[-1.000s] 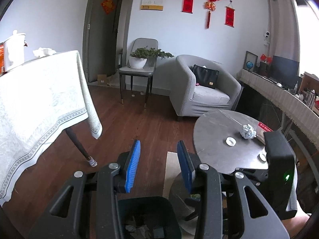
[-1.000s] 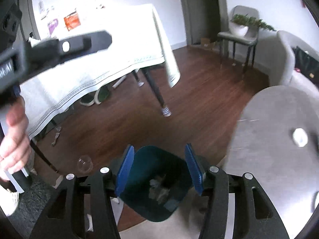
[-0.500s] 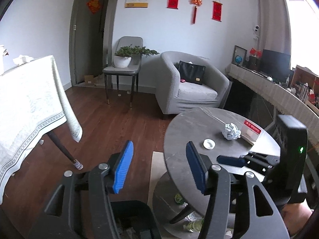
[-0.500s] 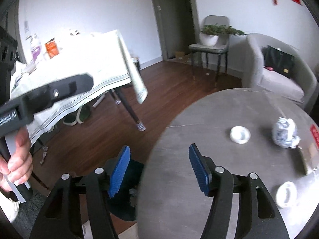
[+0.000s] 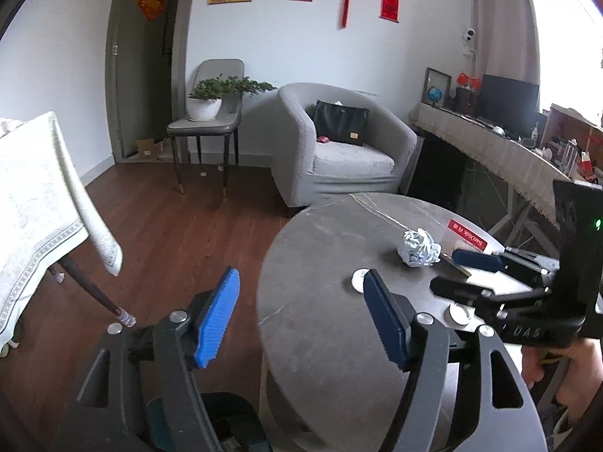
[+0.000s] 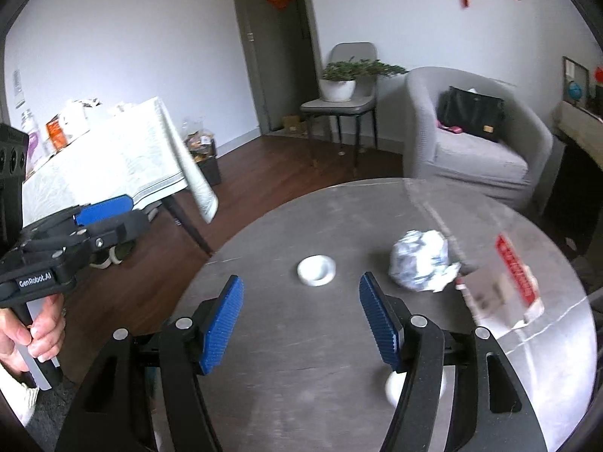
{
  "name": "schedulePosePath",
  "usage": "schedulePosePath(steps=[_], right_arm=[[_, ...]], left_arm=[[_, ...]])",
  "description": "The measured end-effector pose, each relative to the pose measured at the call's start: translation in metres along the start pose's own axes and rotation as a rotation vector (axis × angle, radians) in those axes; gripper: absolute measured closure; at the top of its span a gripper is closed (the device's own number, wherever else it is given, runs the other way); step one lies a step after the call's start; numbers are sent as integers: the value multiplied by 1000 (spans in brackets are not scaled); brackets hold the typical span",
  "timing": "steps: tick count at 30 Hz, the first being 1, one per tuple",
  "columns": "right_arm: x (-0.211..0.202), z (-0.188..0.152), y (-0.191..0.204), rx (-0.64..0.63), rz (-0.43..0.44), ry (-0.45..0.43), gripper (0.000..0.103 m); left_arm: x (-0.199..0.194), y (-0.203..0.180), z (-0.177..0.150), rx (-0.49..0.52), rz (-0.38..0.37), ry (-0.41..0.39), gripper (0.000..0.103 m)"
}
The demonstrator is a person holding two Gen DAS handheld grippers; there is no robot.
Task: Collect trash
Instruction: 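Move both open tools back over the table toward the white lid and paper box, then grasp the white plastic lid with the left gripper while the right grasps the red-and-white paper box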
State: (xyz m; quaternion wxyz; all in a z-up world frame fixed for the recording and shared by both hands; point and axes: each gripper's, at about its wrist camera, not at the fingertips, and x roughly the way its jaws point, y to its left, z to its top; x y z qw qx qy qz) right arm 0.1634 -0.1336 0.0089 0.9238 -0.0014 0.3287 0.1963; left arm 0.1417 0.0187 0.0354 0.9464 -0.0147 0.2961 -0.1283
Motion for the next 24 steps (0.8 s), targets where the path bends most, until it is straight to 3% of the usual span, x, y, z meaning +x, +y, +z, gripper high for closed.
schedulePosePath(steps=[14, 24], right_arm=[[-13, 8, -82, 63, -111, -24, 38], [-16, 1, -129, 135, -159, -14, 38]], left_arm=[[84, -52, 0, 109, -64, 135, 29], [134, -62, -10, 127, -39, 252, 49]])
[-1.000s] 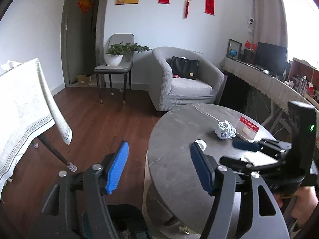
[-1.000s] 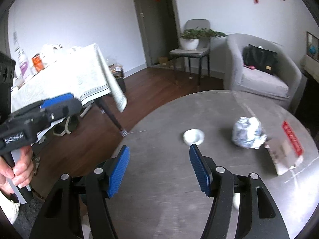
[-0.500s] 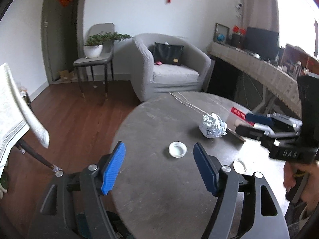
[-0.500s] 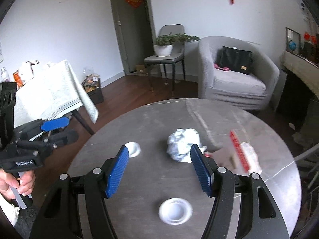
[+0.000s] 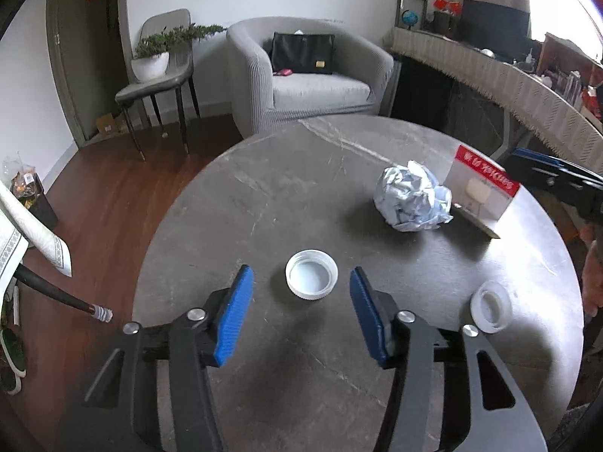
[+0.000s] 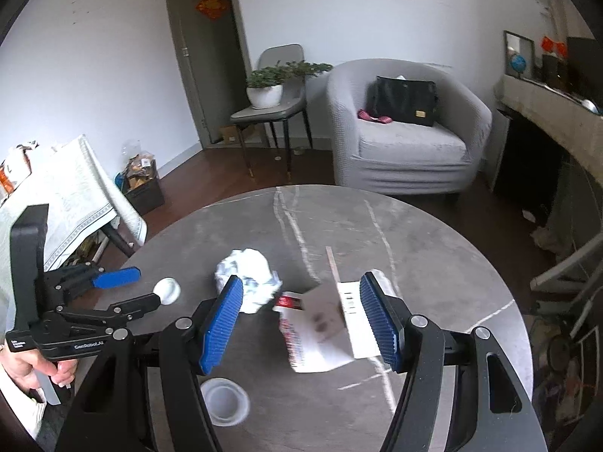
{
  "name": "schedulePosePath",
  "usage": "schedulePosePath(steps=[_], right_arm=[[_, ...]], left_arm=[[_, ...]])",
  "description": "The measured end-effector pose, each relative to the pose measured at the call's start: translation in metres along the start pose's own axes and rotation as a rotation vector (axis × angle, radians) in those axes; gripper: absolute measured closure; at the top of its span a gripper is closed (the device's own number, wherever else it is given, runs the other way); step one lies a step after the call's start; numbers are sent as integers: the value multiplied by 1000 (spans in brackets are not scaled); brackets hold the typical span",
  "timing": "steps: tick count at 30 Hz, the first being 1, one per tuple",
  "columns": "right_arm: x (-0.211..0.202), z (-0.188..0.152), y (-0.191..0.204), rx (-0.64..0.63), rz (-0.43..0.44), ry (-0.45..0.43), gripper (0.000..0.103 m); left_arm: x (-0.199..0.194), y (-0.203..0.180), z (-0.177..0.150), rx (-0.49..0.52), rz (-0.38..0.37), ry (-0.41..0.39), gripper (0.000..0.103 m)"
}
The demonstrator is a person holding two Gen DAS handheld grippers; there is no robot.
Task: Collect trash
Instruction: 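Grasp the white plastic lid with the left gripper while the right grasps the red-and-white paper box, then carry the lid and paper box over the green bin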
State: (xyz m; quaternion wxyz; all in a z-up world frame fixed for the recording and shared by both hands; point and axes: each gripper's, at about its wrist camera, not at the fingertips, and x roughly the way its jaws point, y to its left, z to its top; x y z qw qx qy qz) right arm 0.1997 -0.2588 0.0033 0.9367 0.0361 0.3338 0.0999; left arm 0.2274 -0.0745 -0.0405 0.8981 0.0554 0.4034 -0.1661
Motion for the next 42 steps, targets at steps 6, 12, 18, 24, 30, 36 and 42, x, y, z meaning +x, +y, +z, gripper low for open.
schedulePosePath(steps=[6, 12, 18, 24, 30, 36, 42], right_arm=[[8, -3, -8, -3, -20, 34, 38], [21, -8, -9, -23, -30, 87, 56], [36, -7, -14, -9, -63, 132, 79], [54, -10, -13, 0, -103, 183, 99], [44, -7, -5, -24, -153, 176, 102], [20, 0, 5, -11, -171, 110, 102], [3, 3, 22, 14, -111, 40, 102]], left_arm=[[5, 2, 1, -12, -13, 27, 61], [8, -5, 0, 7, -25, 44, 70], [6, -6, -1, -3, -38, 41, 71], [-10, -3, -1, -15, -56, -17, 71], [-31, 10, -2, -61, -50, -64, 71], [-50, 21, -3, -91, -34, -91, 71], [-68, 36, -13, -138, 8, -104, 71]])
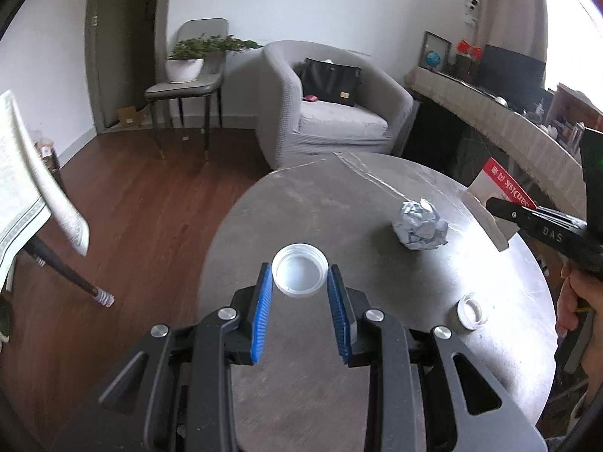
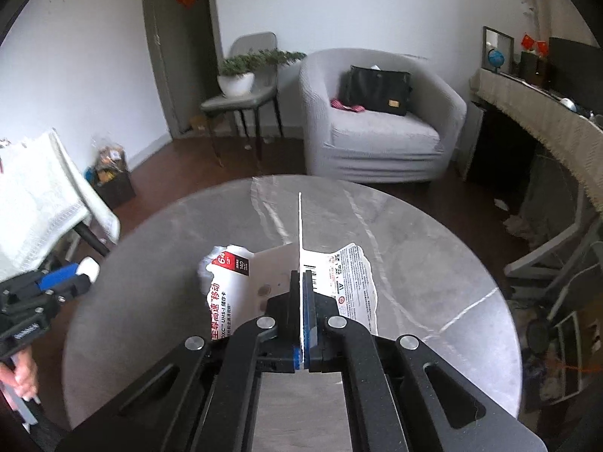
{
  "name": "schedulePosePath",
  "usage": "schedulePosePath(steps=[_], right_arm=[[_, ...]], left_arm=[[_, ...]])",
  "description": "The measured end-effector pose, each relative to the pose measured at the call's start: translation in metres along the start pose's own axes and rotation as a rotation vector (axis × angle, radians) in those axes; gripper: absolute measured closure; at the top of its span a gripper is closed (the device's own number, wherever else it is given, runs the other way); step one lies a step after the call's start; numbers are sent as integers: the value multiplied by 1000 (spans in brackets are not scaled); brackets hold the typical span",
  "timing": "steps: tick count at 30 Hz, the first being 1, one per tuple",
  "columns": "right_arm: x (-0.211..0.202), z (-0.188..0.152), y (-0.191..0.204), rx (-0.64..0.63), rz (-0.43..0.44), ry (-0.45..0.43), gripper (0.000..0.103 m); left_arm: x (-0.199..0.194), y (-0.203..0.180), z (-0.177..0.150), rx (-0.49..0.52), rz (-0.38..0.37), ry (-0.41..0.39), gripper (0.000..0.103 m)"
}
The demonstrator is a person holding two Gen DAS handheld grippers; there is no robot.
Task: Collect trash
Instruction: 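Carry the lid and paper box over the green bin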
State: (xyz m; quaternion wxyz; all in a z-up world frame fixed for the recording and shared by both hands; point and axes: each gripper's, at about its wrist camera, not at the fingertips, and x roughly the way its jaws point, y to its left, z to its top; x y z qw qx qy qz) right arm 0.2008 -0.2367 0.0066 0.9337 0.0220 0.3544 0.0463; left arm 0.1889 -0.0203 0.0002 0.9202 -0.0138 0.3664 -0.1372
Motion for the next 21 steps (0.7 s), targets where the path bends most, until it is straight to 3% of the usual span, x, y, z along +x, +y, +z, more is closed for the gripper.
schedulePosePath(steps=[21], right_arm=[[-30, -25, 95, -34, 245, -54, 102]], left_arm=[[-56, 54, -53, -34, 111, 10, 71]])
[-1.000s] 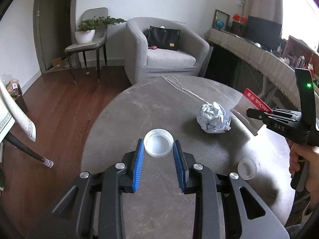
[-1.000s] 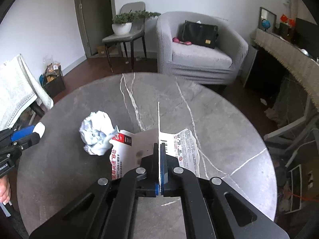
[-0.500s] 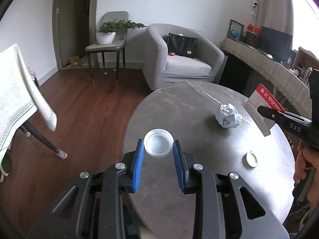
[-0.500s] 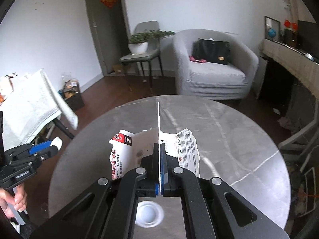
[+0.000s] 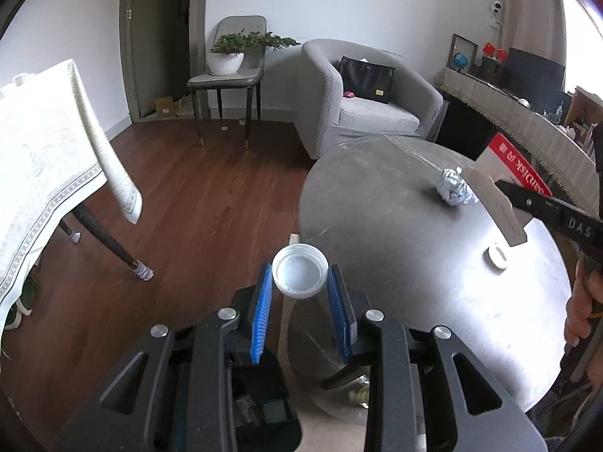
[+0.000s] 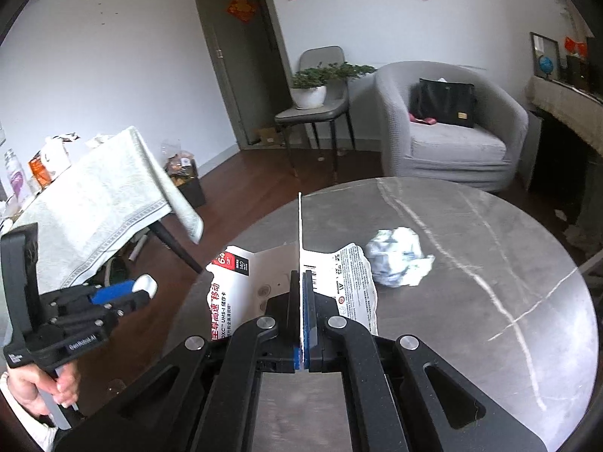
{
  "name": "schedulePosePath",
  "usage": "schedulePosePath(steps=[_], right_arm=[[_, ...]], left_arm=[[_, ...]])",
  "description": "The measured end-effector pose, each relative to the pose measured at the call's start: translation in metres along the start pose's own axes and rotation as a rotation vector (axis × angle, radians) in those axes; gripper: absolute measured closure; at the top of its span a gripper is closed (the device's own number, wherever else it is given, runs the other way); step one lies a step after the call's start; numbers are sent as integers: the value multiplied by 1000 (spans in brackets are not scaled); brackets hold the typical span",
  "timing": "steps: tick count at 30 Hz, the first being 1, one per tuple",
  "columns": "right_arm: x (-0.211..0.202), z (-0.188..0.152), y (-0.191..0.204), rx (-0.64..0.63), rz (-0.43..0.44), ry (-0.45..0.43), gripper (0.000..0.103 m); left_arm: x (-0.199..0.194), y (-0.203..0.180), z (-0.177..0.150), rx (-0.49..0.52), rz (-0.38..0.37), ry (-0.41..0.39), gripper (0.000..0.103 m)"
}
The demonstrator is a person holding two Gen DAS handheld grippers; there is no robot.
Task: Collect trash
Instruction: 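Carry the lid and paper box over the green bin, then open the left gripper to drop the lid while the right drops the paper box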
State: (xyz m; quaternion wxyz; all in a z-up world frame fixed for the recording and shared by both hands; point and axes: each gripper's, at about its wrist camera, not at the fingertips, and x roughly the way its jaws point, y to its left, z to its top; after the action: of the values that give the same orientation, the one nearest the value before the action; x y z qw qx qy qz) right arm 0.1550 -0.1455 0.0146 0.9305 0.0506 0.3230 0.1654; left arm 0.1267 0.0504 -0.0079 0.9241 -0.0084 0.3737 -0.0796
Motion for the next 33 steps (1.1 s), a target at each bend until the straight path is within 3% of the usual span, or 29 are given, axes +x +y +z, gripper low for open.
schedulePosePath(steps=[7, 15, 23, 33], right_arm=[[12, -9, 49, -54, 65, 25, 102], [24, -15, 95, -114, 111, 48, 102], [40, -15, 130, -143, 155, 69, 102], [71, -18, 177, -192, 196, 111, 102]], left_arm=[[-3, 36, -24, -38, 38, 34, 71], [12, 72, -54, -66, 90, 133, 71], [34, 102, -84, -86, 83, 296, 71], [33, 126, -99, -93, 74, 345, 65]])
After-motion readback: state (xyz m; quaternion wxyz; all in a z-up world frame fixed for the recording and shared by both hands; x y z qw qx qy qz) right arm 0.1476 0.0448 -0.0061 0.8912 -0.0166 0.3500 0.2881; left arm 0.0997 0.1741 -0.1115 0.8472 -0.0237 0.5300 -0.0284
